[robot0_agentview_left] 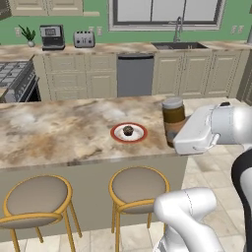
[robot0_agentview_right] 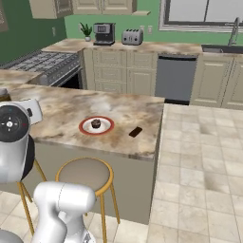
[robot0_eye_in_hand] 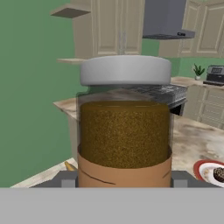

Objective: Take the cinnamon bottle from the cabinet and place it on the dining table, next to the plate with the cupcake. Then take the chocolate from the dining counter and place it on the cupcake plate.

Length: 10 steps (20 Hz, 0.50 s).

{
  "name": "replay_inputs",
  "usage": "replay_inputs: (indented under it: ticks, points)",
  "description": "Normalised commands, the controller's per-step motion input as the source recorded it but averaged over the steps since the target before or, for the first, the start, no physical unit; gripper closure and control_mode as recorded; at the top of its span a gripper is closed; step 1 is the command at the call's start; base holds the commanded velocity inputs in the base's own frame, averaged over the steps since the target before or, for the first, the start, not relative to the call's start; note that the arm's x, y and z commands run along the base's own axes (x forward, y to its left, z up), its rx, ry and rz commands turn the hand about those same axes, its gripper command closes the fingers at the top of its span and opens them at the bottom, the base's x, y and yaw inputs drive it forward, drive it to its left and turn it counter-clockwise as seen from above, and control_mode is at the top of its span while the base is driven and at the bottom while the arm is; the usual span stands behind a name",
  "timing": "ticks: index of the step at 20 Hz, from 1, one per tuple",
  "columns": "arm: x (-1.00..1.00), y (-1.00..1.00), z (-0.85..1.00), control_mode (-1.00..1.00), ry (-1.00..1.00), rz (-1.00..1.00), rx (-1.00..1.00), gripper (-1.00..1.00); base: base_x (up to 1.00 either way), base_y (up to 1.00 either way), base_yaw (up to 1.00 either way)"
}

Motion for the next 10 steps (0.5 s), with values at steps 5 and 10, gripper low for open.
replay_inputs:
  ticks: [5, 10]
  points:
    - [0.0, 0.0, 0.0, 1.0, 0.0, 0.0, 0.0, 1.0, 0.0, 0.0, 0.0]
    - [0.0, 0.0, 0.0, 1.0, 0.0, 0.0, 0.0, 1.0, 0.0, 0.0, 0.0]
